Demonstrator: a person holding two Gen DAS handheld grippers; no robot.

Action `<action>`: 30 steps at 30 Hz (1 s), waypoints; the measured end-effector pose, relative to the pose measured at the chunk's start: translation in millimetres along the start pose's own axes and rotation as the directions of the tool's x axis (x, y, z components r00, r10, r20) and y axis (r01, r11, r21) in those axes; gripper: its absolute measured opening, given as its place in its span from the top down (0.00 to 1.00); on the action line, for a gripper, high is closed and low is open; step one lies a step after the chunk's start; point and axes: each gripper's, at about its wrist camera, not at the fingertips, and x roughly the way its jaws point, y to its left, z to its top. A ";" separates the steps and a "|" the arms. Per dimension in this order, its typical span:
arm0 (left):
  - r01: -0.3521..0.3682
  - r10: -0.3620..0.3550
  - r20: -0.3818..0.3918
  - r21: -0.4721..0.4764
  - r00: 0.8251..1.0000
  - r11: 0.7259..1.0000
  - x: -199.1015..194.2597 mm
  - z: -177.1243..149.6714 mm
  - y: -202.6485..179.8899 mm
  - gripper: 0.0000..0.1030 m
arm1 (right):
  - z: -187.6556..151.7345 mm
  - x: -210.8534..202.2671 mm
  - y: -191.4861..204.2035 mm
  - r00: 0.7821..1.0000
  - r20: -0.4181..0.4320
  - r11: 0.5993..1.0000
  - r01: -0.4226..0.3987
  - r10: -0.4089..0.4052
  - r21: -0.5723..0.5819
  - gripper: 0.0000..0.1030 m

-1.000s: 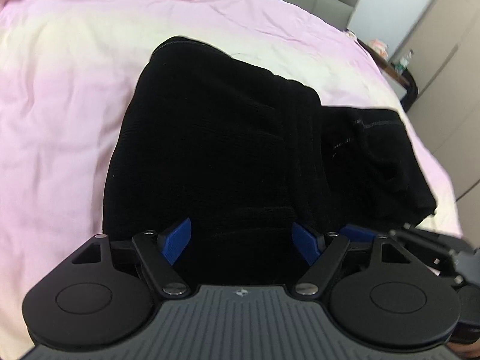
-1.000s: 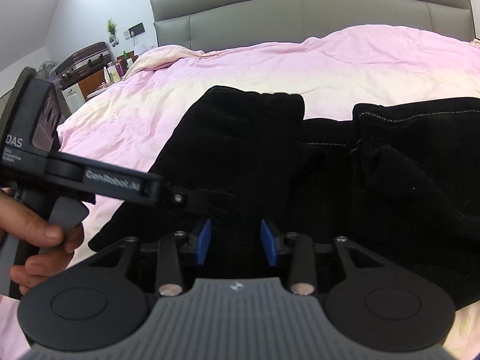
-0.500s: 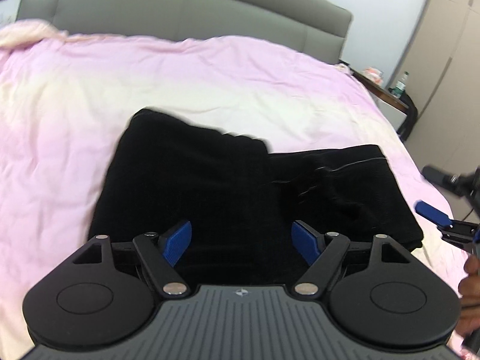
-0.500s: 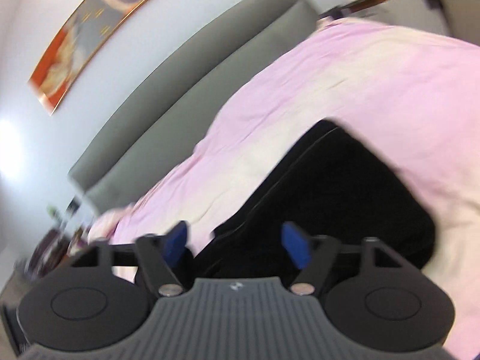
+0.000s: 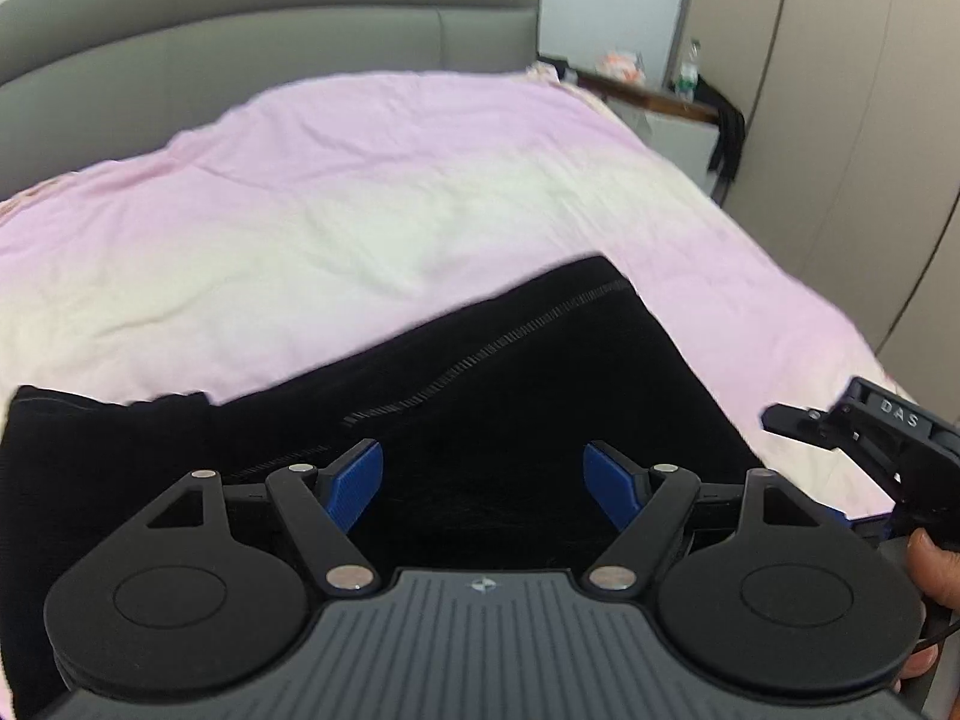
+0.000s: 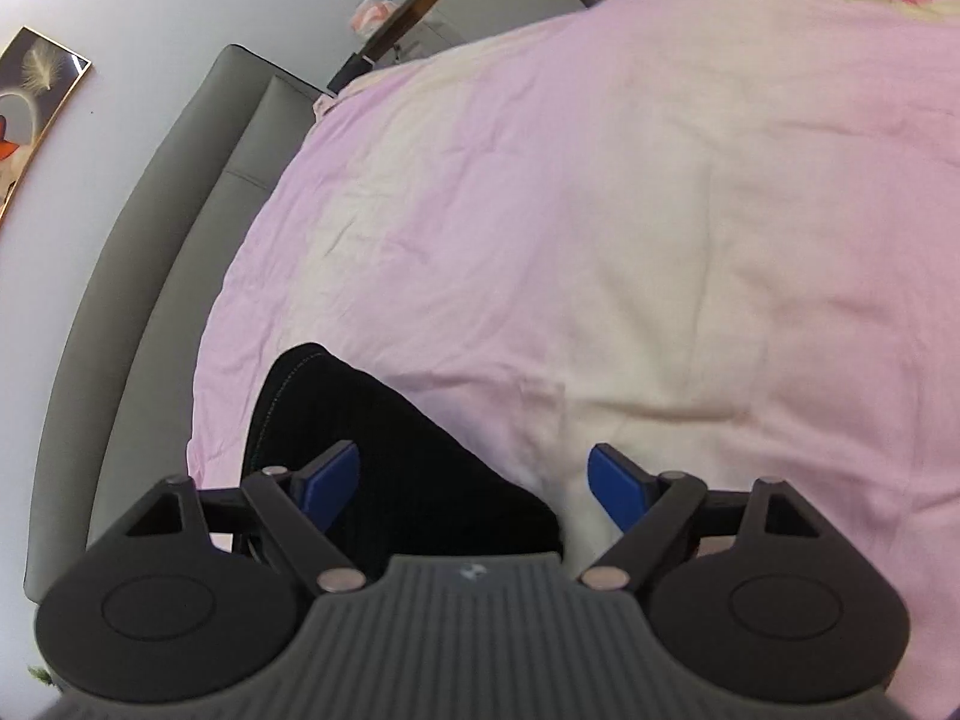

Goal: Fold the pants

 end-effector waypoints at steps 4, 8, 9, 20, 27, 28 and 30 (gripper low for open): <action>0.041 -0.041 -0.026 0.014 0.999 0.999 15.6 -14.3 -13.4 0.18 | -7.6 30.6 -14.3 0.987 -0.146 0.993 -0.055 0.069 0.101 0.22; 0.038 -0.037 -0.033 0.027 0.999 0.999 23.6 -23.8 -16.3 0.18 | -12.2 38.5 -11.6 0.986 -0.142 0.992 -0.069 0.083 0.101 0.16; 0.044 -0.043 -0.035 0.019 0.998 0.999 25.5 -25.0 -14.3 0.18 | -13.4 40.9 -11.2 0.987 -0.134 0.993 -0.072 0.085 0.097 0.13; 0.124 -0.128 -0.073 -0.060 0.989 0.990 38.4 -24.0 6.1 0.18 | -22.3 59.9 -3.0 0.987 -0.101 0.992 -0.128 0.127 -0.002 0.38; 0.119 -0.124 -0.060 -0.075 0.991 0.990 37.4 -26.8 6.6 0.18 | -18.6 54.5 6.3 0.945 -0.125 0.953 -0.297 0.302 0.054 0.51; 0.121 -0.126 -0.062 -0.078 0.990 0.990 38.1 -26.4 6.8 0.18 | -19.0 60.4 2.2 0.948 -0.134 0.956 -0.281 0.290 0.083 0.50; 0.119 -0.124 -0.065 -0.071 0.990 0.990 38.7 -26.4 6.2 0.18 | -20.6 72.9 -8.9 0.951 -0.138 0.955 -0.255 0.275 0.149 0.50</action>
